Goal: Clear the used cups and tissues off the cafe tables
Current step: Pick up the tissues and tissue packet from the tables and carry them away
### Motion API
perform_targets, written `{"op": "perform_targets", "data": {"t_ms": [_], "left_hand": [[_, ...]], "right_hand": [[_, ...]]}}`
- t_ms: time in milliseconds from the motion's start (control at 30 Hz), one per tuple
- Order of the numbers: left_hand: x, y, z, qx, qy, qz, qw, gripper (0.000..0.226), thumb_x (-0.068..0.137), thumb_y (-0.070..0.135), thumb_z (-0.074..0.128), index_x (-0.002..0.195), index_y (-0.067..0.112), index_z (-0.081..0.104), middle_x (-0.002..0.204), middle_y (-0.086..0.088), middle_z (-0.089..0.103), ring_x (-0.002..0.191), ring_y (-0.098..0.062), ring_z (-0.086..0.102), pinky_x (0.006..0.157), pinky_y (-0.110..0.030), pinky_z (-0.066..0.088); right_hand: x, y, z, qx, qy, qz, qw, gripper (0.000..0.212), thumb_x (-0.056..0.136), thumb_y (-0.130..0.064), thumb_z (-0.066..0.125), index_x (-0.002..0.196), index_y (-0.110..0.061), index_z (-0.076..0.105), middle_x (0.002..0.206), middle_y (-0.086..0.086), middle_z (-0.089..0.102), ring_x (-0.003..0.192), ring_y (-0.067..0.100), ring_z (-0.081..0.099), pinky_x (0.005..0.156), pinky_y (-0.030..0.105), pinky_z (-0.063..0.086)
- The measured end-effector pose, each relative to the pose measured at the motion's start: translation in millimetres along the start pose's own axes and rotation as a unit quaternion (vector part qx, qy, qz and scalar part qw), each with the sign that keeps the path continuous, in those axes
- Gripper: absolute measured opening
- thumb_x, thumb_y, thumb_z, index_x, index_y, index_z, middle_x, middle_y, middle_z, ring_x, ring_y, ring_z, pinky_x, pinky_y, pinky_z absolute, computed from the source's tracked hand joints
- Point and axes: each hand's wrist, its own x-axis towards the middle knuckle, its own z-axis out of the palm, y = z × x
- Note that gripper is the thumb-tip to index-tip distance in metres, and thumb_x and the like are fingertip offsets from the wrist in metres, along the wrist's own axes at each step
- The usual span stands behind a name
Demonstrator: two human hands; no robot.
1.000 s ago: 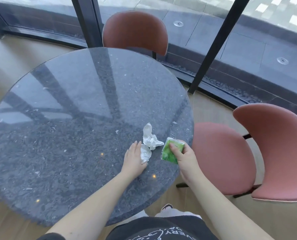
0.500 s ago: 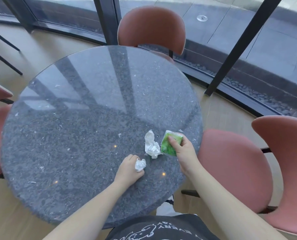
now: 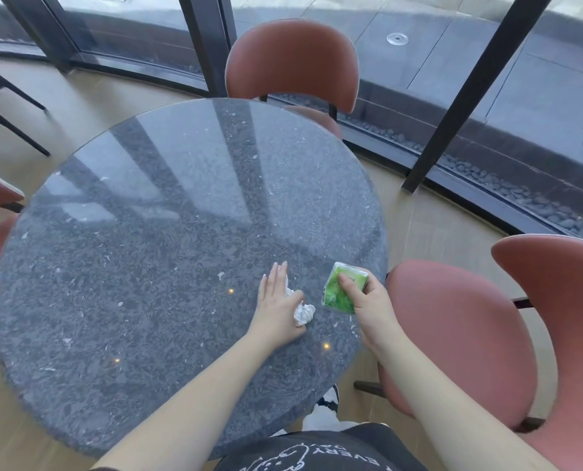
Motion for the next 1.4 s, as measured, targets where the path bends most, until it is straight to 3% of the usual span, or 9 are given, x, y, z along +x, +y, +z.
{"op": "perform_targets", "data": {"t_ms": [133,267,367,600,767,867,967,1200,1400], "left_hand": [[11.9,-1.2,24.0,0.036,-0.106,-0.072,0.991,0.049,0.091,0.047,0.068,0.122,0.013,0.052,0.167,-0.030,-0.001,0.157,-0.043,-0.001,0.127,-0.047,0.007],[3.7,-2.6,30.1,0.050,-0.063,-0.090,0.993,0.046,0.092,0.045,0.068,0.125,0.015,0.057,0.161,-0.017,0.032,0.152,-0.034,0.028,0.124,-0.047,0.017],[-4.6,1.4,27.5,0.019,-0.008,-0.099,0.995,0.040,0.069,0.021,0.092,0.098,0.009,0.067,0.115,-0.013,0.064,0.106,-0.039,0.063,0.091,-0.052,0.051],[1.0,1.0,8.8,-0.142,0.032,-0.150,0.978,0.031,0.080,0.001,0.076,0.107,-0.002,0.061,0.126,-0.016,0.050,0.106,-0.036,0.055,0.083,-0.037,0.045],[0.5,13.1,-36.0,-0.321,0.100,-0.245,0.909,0.032,0.073,0.015,0.071,0.086,0.038,0.052,0.075,0.003,0.058,0.058,-0.015,0.050,0.052,-0.027,0.040],[-8.9,17.8,-56.6,-0.388,0.161,-0.247,0.873,0.034,0.067,0.021,0.066,0.084,0.046,0.052,0.072,0.006,0.057,0.046,-0.004,0.046,0.042,-0.019,0.040],[-21.7,19.6,-76.5,-0.402,0.224,-0.231,0.857,0.048,0.068,0.018,0.063,0.091,0.058,0.055,0.081,0.009,0.061,0.055,0.000,0.052,0.049,-0.010,0.041],[-72.6,9.8,-112.5,-0.449,0.333,-0.226,0.797,0.032,0.073,0.009,0.065,0.085,0.039,0.067,0.073,0.015,0.062,0.054,-0.006,0.045,0.049,-0.019,0.039],[-159.2,-9.3,-133.1,-0.429,0.432,-0.272,0.745,0.025,0.069,0.017,0.067,0.080,0.040,0.066,0.076,0.018,0.067,0.057,-0.002,0.051,0.053,-0.018,0.041]], "right_hand": [[-0.4,-0.5,-17.7,0.003,0.014,-0.001,1.000,0.013,0.091,-0.024,0.074,0.103,-0.023,0.070,0.100,0.004,0.076,0.095,0.021,0.071,0.087,0.042,0.057],[1.6,-5.9,-31.2,0.006,0.015,-0.006,1.000,0.009,0.090,-0.024,0.073,0.099,-0.025,0.070,0.092,-0.002,0.076,0.087,0.013,0.072,0.077,0.031,0.060],[5.3,-10.1,-35.2,0.018,0.008,-0.004,1.000,0.012,0.090,-0.022,0.073,0.102,-0.022,0.070,0.093,0.000,0.075,0.085,0.013,0.072,0.071,0.027,0.059],[9.9,-25.5,-32.5,0.018,-0.047,-0.008,0.999,0.013,0.092,-0.018,0.071,0.104,-0.020,0.068,0.090,-0.002,0.074,0.085,0.013,0.070,0.072,0.030,0.059],[9.1,-38.9,-18.2,0.025,-0.101,-0.014,0.994,0.018,0.086,-0.022,0.073,0.103,-0.019,0.067,0.090,-0.003,0.073,0.088,0.016,0.068,0.082,0.040,0.057],[6.8,-46.6,-5.1,0.023,-0.139,-0.010,0.990,0.033,0.076,-0.032,0.076,0.105,-0.019,0.067,0.095,0.002,0.071,0.094,0.021,0.065,0.092,0.049,0.053],[4.7,-51.5,8.5,0.026,-0.167,-0.013,0.986,0.032,0.076,-0.030,0.074,0.106,-0.018,0.066,0.096,0.003,0.070,0.095,0.022,0.064,0.093,0.050,0.052],[-13.2,-57.1,55.6,0.011,-0.259,-0.033,0.965,0.018,0.088,-0.022,0.070,0.105,-0.021,0.066,0.091,-0.005,0.074,0.087,0.013,0.069,0.077,0.031,0.059],[-63.4,-39.9,117.7,-0.050,-0.361,-0.035,0.931,0.022,0.081,-0.033,0.075,0.102,-0.027,0.070,0.091,-0.004,0.073,0.086,0.012,0.069,0.078,0.035,0.057]]}}
